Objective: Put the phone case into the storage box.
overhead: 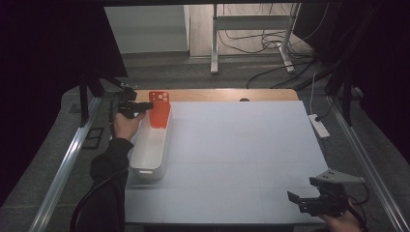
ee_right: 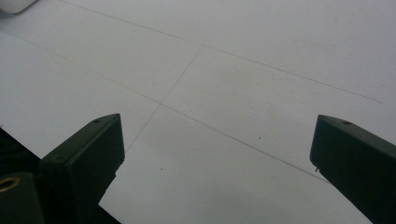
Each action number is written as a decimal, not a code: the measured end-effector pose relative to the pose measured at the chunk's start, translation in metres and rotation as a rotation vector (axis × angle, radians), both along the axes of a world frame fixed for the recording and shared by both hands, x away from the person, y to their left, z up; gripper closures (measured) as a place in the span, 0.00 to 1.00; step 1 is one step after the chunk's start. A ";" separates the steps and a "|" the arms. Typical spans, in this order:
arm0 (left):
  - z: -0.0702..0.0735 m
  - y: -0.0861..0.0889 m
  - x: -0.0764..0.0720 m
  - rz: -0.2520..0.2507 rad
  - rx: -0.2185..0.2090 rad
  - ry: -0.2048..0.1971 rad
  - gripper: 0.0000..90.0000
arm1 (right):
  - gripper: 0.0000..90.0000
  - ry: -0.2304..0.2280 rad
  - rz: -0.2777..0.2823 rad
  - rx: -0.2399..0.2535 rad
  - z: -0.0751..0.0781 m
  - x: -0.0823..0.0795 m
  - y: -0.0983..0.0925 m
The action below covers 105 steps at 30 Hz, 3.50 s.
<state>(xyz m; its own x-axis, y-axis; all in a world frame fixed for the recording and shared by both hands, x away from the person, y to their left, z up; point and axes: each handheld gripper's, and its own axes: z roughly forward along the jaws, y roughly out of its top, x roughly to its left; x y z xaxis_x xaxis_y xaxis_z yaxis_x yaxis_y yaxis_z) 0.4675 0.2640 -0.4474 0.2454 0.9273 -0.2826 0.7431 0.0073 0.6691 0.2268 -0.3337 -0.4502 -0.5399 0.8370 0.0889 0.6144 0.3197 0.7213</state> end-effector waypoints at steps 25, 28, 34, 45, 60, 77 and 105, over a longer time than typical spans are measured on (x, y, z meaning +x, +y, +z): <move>0.007 -0.005 -0.011 -0.081 0.012 -0.038 0.39 | 0.03 0.001 0.003 0.001 0.000 0.000 0.000; 0.008 -0.006 -0.013 -0.086 0.016 -0.046 0.35 | 0.03 0.001 0.004 0.000 0.000 0.000 0.000; 0.008 -0.009 -0.016 -0.114 0.010 -0.054 0.26 | 0.03 0.001 0.005 -0.001 0.000 0.000 0.000; 0.008 -0.016 -0.021 -0.154 0.027 -0.041 0.10 | 0.03 0.002 0.006 -0.002 0.000 0.000 0.001; 0.013 -0.023 -0.031 -0.209 0.047 -0.056 0.05 | 0.03 -0.001 0.006 -0.003 0.000 0.000 0.001; 0.016 -0.029 -0.047 -0.227 0.093 -0.104 0.04 | 0.03 0.000 0.012 -0.008 0.000 -0.001 0.002; 0.016 -0.034 -0.085 -0.296 0.099 -0.135 0.02 | 0.00 0.005 0.018 0.007 0.000 0.000 0.001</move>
<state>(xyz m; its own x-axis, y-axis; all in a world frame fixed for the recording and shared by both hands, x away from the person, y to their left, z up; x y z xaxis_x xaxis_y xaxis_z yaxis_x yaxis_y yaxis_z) 0.3830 0.2300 -0.4310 0.5373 0.8314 -0.1416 0.6078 -0.2653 0.7485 0.2266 -0.3331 -0.4499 -0.5545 0.8265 0.0976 0.6122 0.3256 0.7205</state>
